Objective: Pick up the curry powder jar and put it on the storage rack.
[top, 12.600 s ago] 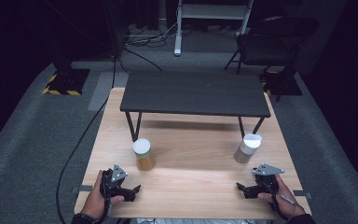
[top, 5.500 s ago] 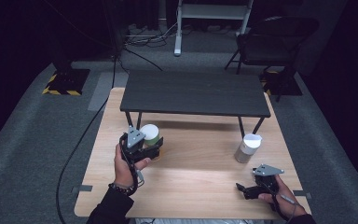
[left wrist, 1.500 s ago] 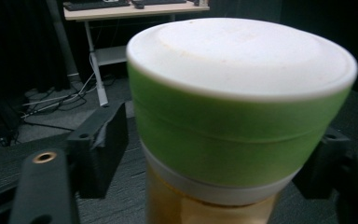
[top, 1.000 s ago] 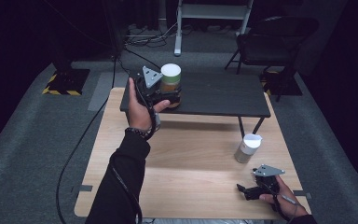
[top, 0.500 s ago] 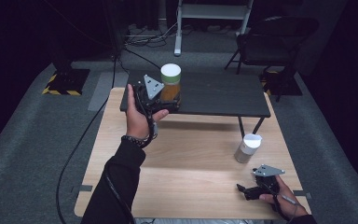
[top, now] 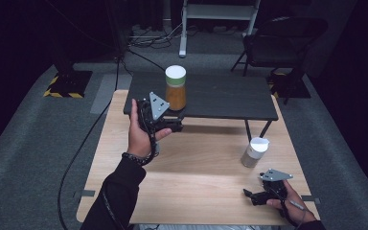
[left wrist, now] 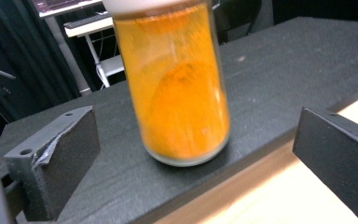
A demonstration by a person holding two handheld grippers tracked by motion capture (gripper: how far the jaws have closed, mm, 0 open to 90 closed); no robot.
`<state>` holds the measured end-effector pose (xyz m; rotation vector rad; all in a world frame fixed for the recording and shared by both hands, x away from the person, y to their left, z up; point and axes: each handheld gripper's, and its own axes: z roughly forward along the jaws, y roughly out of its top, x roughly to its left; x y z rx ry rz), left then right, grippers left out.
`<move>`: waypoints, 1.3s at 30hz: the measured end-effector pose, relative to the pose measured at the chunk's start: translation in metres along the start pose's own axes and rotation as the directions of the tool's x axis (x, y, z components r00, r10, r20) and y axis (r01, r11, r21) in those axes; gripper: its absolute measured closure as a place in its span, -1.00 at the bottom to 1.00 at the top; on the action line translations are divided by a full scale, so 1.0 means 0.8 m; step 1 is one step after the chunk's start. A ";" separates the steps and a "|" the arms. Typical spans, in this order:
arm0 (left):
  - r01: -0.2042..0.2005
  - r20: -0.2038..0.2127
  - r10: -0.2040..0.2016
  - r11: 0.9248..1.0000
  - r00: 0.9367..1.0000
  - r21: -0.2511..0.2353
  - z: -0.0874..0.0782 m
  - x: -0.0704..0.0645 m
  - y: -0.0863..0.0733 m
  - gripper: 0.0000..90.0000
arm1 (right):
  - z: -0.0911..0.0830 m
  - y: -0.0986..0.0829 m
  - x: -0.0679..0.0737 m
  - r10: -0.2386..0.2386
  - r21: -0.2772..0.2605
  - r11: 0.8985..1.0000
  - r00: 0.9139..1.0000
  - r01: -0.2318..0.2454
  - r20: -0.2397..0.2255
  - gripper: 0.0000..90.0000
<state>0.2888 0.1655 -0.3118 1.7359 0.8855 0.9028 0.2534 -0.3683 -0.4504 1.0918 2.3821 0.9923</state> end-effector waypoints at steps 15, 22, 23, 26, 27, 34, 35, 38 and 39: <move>-0.016 0.036 0.016 1.000 0.999 0.015 -0.018 -0.007 -0.046 -0.99 | 0.000 0.000 0.000 0.003 0.001 1.000 1.000 -0.003 0.002 -1.00; -0.027 0.050 0.025 0.999 0.998 0.039 -0.023 -0.014 -0.071 -0.99 | 0.000 0.000 0.001 0.006 0.001 1.000 1.000 -0.006 0.004 -1.00; -0.024 0.057 0.022 0.998 0.998 0.049 -0.023 -0.015 -0.078 -0.99 | 0.000 0.000 0.001 0.006 0.001 1.000 1.000 -0.006 0.004 -1.00; -0.028 0.062 0.024 0.998 0.998 0.063 -0.023 -0.016 -0.082 -0.99 | 0.000 0.000 0.001 0.006 0.001 1.000 1.000 -0.006 0.004 -1.00; -0.035 0.062 0.030 0.997 0.998 0.067 -0.023 -0.018 -0.085 -0.99 | 0.000 0.000 0.001 0.006 0.000 1.000 1.000 -0.006 0.004 -1.00; -0.069 0.067 0.061 0.991 0.996 0.112 -0.024 -0.025 -0.103 -0.99 | 0.000 0.000 0.001 0.006 0.000 1.000 1.000 -0.006 0.004 -1.00; -0.075 0.067 0.067 0.990 0.995 0.119 -0.024 -0.026 -0.105 -0.99 | 0.000 0.000 0.001 0.007 0.000 1.000 1.000 -0.007 0.004 -1.00; -0.064 0.081 0.052 0.988 0.995 0.142 -0.025 -0.027 -0.111 -0.99 | 0.000 0.000 0.001 0.007 0.001 1.000 1.000 -0.007 0.004 -1.00; -0.072 0.083 0.060 0.987 0.995 0.144 -0.026 -0.029 -0.113 -0.99 | 0.000 0.000 0.001 0.006 0.000 1.000 1.000 -0.006 0.004 -1.00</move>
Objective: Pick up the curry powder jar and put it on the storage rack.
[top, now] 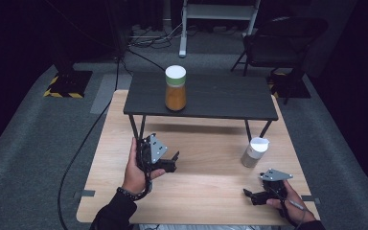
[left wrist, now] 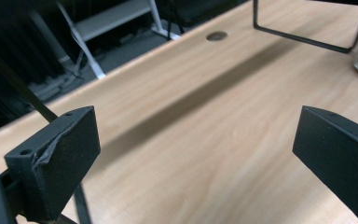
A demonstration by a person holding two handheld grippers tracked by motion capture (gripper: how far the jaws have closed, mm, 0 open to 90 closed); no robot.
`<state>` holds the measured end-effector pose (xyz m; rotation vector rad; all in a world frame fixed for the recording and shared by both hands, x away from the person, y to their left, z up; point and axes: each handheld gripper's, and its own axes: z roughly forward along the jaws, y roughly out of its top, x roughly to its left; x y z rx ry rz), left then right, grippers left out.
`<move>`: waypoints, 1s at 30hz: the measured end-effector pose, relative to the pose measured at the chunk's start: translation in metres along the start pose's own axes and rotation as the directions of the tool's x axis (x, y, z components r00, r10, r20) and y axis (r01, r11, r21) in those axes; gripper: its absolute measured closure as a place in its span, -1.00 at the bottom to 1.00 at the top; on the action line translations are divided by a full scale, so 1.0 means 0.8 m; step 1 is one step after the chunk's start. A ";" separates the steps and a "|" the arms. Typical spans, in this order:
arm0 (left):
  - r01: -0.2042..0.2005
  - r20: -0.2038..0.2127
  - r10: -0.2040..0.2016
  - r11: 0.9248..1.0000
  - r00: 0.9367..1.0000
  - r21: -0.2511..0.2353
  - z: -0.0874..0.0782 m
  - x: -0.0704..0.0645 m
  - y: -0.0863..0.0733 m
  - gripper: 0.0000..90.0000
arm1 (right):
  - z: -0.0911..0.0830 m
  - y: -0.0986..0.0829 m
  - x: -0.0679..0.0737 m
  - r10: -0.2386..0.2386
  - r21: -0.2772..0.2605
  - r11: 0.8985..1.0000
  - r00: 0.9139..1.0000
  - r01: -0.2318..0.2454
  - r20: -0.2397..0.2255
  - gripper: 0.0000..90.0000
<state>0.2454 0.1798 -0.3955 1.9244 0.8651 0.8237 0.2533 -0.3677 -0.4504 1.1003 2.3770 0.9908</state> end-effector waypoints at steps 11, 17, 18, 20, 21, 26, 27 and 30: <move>-0.021 0.022 0.020 0.999 1.000 0.050 -0.005 -0.009 -0.025 -0.98 | 0.000 0.000 0.000 0.000 0.000 1.000 1.000 0.000 0.000 -1.00; -0.024 0.036 0.021 0.996 0.999 0.088 -0.008 -0.009 -0.034 -0.99 | 0.000 0.000 0.000 0.001 0.000 1.000 1.000 -0.001 0.000 -1.00; -0.024 0.038 0.020 0.995 0.999 0.094 -0.009 -0.009 -0.036 -0.99 | 0.000 0.000 0.000 0.001 0.000 1.000 1.000 -0.001 0.000 -1.00; -0.008 0.041 0.004 0.995 0.999 0.097 -0.010 -0.008 -0.041 -0.99 | 0.000 0.000 0.000 0.001 0.000 1.000 1.000 -0.001 0.000 -1.00; 0.000 0.045 -0.004 0.995 0.999 0.102 -0.010 -0.007 -0.043 -0.99 | 0.000 0.000 0.000 0.001 0.000 1.000 1.000 -0.001 0.000 -1.00; 0.028 0.063 -0.038 0.989 0.997 0.143 -0.013 -0.001 -0.052 -0.99 | 0.000 0.000 0.000 0.001 0.000 1.000 1.000 -0.001 0.001 -1.00; 0.023 0.064 -0.033 0.989 0.997 0.149 -0.013 0.000 -0.054 -0.99 | 0.000 0.000 0.000 0.001 0.000 1.000 1.000 -0.001 0.001 -1.00; 0.033 0.068 -0.045 0.984 0.997 0.173 -0.013 0.004 -0.060 -0.99 | 0.000 0.000 0.000 0.001 0.000 1.000 1.000 -0.001 0.001 -1.00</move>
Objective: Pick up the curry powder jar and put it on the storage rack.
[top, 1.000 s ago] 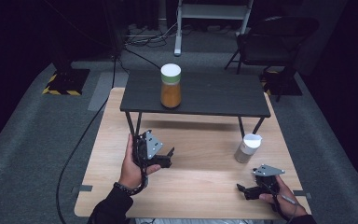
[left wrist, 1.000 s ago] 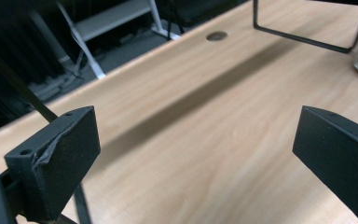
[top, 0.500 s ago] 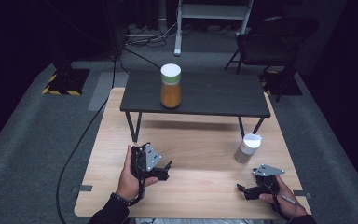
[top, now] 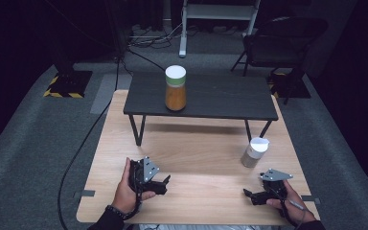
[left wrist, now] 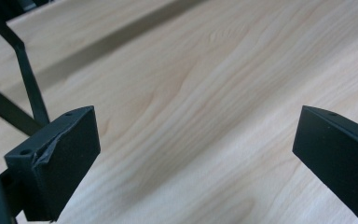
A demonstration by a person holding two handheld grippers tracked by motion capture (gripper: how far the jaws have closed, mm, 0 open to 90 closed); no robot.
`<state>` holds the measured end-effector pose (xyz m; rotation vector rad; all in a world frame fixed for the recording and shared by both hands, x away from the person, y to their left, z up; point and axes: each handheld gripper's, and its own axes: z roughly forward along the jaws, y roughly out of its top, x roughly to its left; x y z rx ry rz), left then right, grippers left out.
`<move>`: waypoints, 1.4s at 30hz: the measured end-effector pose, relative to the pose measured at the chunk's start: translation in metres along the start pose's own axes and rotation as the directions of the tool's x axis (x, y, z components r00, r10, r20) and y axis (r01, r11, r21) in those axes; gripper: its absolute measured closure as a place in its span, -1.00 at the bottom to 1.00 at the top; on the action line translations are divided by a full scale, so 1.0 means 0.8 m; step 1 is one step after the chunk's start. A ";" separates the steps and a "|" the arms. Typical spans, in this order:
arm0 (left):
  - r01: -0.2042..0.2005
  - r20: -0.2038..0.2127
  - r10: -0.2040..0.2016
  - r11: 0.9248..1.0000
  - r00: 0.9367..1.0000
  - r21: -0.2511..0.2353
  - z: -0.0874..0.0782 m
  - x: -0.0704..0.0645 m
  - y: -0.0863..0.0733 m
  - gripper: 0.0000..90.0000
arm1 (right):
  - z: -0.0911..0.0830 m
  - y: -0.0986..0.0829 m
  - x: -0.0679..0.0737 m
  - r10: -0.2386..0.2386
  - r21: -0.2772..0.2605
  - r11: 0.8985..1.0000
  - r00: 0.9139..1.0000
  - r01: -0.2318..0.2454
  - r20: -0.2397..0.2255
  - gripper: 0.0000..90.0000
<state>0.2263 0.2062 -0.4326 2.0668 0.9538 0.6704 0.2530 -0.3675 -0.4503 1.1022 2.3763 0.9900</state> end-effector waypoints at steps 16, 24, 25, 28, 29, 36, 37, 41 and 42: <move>0.016 0.018 -0.018 0.995 1.000 0.100 -0.001 0.025 -0.022 -0.98 | 0.000 0.000 0.000 0.000 0.000 1.000 1.000 0.000 0.000 -1.00; 0.025 0.031 -0.030 0.988 0.999 0.151 0.002 0.041 -0.028 -0.97 | 0.000 0.000 0.000 0.000 0.000 1.000 1.000 0.000 0.000 -1.00; 0.038 0.034 -0.044 0.987 0.998 0.154 0.002 0.045 -0.029 -0.97 | 0.000 0.000 0.000 0.000 0.000 1.000 1.000 0.000 0.000 -1.00; 0.053 0.035 -0.059 0.985 0.998 0.162 0.003 0.053 -0.031 -0.97 | 0.000 0.000 0.000 0.000 0.000 1.000 1.000 0.000 0.000 -1.00; 0.061 0.040 -0.069 0.984 0.997 0.166 0.003 0.055 -0.032 -0.97 | 0.000 0.000 0.000 0.000 0.000 1.000 1.000 0.000 0.000 -1.00; 0.100 0.045 -0.110 0.979 0.993 0.178 0.003 0.070 -0.039 -0.98 | 0.000 0.000 0.000 0.000 0.000 1.000 1.000 0.000 0.000 -1.00; 0.119 0.057 -0.132 0.976 0.990 0.183 0.003 0.076 -0.041 -0.99 | 0.000 0.000 0.000 0.001 0.000 1.000 1.000 -0.001 0.000 -1.00; 0.124 0.071 -0.139 0.974 0.988 0.187 0.003 0.084 -0.043 -0.99 | 0.000 0.000 0.000 0.001 0.000 1.000 1.000 -0.001 0.001 -1.00; 0.124 0.072 -0.140 0.975 0.988 0.187 0.003 0.084 -0.043 -0.99 | 0.000 0.000 0.000 0.001 0.000 1.000 1.000 -0.001 0.001 -1.00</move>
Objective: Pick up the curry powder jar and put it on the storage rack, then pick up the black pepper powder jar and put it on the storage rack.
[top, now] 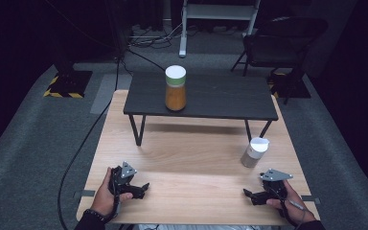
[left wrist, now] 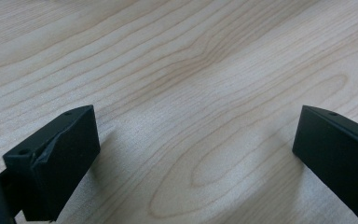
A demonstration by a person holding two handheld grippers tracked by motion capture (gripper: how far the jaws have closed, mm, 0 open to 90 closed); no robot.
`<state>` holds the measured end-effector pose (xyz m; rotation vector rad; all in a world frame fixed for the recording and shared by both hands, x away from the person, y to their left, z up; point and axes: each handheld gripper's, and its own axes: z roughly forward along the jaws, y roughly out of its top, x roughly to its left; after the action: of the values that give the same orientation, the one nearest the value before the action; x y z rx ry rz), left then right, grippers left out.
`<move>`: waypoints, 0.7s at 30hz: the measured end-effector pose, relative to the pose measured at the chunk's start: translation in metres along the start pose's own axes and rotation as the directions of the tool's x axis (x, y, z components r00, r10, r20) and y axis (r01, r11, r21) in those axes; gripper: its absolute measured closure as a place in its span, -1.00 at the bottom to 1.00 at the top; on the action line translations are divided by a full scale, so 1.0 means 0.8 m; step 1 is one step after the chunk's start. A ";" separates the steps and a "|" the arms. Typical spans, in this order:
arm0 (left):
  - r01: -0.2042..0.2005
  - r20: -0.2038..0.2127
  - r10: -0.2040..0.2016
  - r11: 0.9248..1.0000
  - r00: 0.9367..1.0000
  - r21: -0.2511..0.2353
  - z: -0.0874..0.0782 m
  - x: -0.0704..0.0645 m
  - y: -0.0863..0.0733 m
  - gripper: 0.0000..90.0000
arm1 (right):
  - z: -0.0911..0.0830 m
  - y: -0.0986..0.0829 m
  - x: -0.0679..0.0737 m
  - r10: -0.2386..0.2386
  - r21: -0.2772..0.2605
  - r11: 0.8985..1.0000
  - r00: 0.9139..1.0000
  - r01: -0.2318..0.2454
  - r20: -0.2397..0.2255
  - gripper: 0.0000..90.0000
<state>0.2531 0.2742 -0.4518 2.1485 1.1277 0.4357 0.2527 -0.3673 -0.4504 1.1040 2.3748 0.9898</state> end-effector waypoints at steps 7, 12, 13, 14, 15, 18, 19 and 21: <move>-0.002 0.001 0.002 1.000 1.000 0.002 0.000 0.000 0.001 -0.99 | 0.000 0.000 0.000 0.000 0.000 1.000 1.000 0.000 0.000 -1.00; -0.001 0.001 0.001 1.000 1.000 0.001 0.000 0.000 0.001 -0.99 | 0.000 0.000 0.000 0.000 0.000 1.000 1.000 0.000 0.001 -1.00; -0.003 0.000 0.003 1.000 1.000 0.000 0.000 0.000 0.000 -0.99 | 0.000 0.000 0.000 0.001 0.000 1.000 1.000 -0.001 0.001 -1.00; -0.005 0.002 0.005 1.000 1.000 -0.001 0.001 0.001 0.000 -0.99 | 0.000 0.000 0.000 0.001 0.000 1.000 1.000 -0.001 0.001 -1.00; -0.005 0.004 0.005 1.000 1.000 0.001 0.001 0.001 0.001 -0.99 | 0.000 0.000 0.000 0.000 0.000 1.000 1.000 0.000 0.000 -1.00; -0.006 0.004 0.006 1.000 1.000 0.000 0.001 0.001 0.002 -0.99 | 0.000 0.000 0.000 0.000 0.000 1.000 1.000 0.000 -0.001 -1.00; -0.006 0.004 0.006 1.000 1.000 0.000 0.002 0.001 0.002 -0.99 | 0.000 0.000 0.000 0.000 0.000 1.000 1.000 0.000 -0.001 -1.00; -0.006 0.004 0.006 1.000 1.000 0.000 0.002 0.001 0.002 -0.99 | 0.000 0.000 0.000 0.000 0.000 1.000 1.000 0.000 -0.001 -1.00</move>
<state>0.2549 0.2737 -0.4517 2.1527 1.1194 0.4342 0.2529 -0.3674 -0.4503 1.1036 2.3757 0.9897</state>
